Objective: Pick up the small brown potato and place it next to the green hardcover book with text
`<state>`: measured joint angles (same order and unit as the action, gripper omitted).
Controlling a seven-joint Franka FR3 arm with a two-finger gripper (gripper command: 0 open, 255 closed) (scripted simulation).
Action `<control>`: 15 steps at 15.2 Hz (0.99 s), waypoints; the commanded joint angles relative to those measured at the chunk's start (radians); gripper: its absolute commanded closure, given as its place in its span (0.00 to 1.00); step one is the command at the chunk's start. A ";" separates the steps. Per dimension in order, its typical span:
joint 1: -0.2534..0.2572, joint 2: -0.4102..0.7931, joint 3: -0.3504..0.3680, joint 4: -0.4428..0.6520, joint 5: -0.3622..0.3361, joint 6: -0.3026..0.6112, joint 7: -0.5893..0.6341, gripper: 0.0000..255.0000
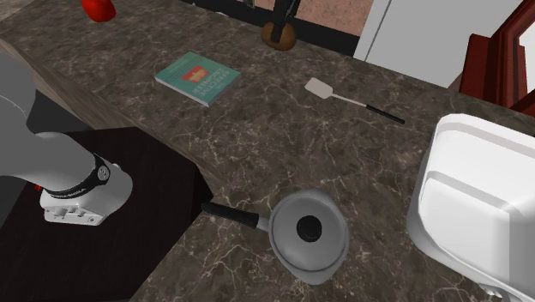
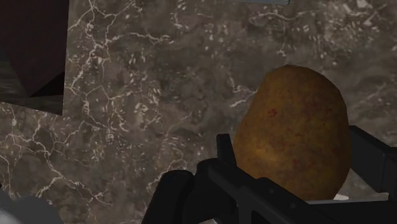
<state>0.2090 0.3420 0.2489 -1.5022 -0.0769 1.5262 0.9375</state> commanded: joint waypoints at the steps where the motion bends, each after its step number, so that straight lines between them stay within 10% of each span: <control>1: 0.032 0.015 0.017 0.017 0.005 -0.003 0.048 1.00; 15: 0.126 0.079 0.060 0.009 0.013 0.067 0.184 1.00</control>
<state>0.3367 0.4218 0.3089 -1.4785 -0.0641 1.5795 1.1229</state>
